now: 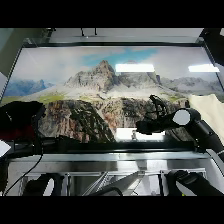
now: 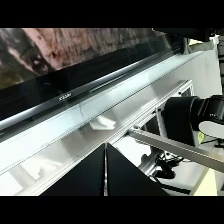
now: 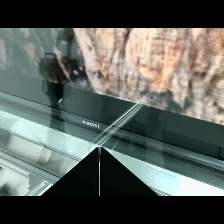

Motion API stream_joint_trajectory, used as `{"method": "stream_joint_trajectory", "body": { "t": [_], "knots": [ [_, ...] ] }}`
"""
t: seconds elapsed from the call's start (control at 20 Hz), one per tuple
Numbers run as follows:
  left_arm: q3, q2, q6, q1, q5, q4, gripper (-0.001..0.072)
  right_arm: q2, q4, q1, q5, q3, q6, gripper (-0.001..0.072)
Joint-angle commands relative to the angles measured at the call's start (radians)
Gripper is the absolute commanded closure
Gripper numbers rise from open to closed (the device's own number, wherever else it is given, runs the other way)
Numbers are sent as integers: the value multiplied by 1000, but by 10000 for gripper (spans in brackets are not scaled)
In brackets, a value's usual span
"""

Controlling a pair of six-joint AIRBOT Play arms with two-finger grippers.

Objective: Fold the shirts.

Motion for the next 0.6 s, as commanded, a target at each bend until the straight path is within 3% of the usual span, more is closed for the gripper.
{"method": "stream_joint_trajectory", "body": {
  "t": [0.0,0.25,0.45,0.5,0.55],
  "knots": [
    [0,2,2,2,-5,1,690,1,0,1,1,-1,0,688],
    [5,-2,2,16,18,14,690,1,0,1,1,-1,0,688],
    [210,-164,2,145,64,277,687,1,0,1,1,-1,0,688],
    [288,-229,2,193,84,336,615,1,0,1,1,-1,0,688],
    [364,-292,2,241,98,377,195,1,0,0,1,-1,0,689]
  ]
}}
